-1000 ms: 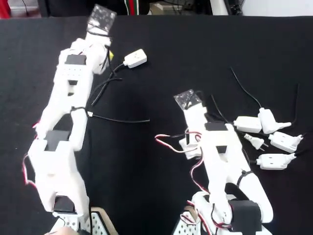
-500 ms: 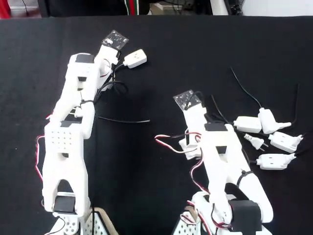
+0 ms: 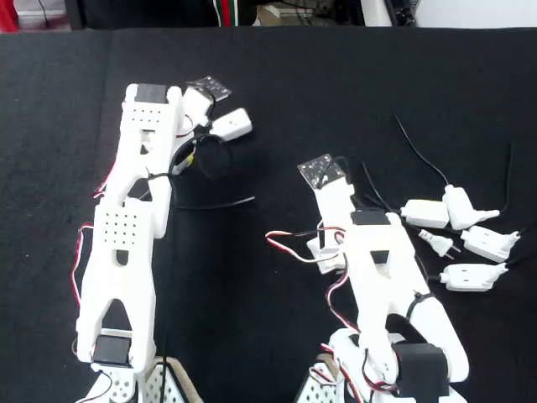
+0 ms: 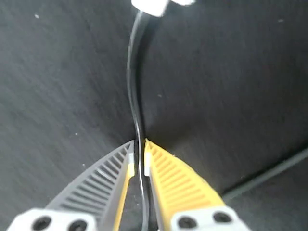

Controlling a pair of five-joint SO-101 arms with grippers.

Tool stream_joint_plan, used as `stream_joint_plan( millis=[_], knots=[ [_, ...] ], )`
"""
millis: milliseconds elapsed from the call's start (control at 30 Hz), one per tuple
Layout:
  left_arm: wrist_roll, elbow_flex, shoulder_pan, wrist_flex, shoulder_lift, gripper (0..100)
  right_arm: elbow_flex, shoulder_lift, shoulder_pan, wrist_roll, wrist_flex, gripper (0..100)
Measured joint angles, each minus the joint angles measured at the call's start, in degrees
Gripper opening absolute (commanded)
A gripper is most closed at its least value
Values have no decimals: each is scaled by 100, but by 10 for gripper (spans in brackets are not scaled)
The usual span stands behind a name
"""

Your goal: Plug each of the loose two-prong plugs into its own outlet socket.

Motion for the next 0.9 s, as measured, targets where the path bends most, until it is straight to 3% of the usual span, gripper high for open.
stream_joint_plan(
  millis=[233, 567, 733, 900],
  knots=[
    [9, -167, -158, 132, -229, 30, 0, 0, 0, 0, -70, 64],
    [167, 26, -202, 141, -1925, 30, 0, 0, 0, 0, -70, 64],
    [167, 1477, -202, 141, -2831, 30, 0, 0, 0, 0, -70, 64],
    [167, 3851, -255, 141, -4185, 30, 0, 0, 0, 0, -70, 64]
  ],
)
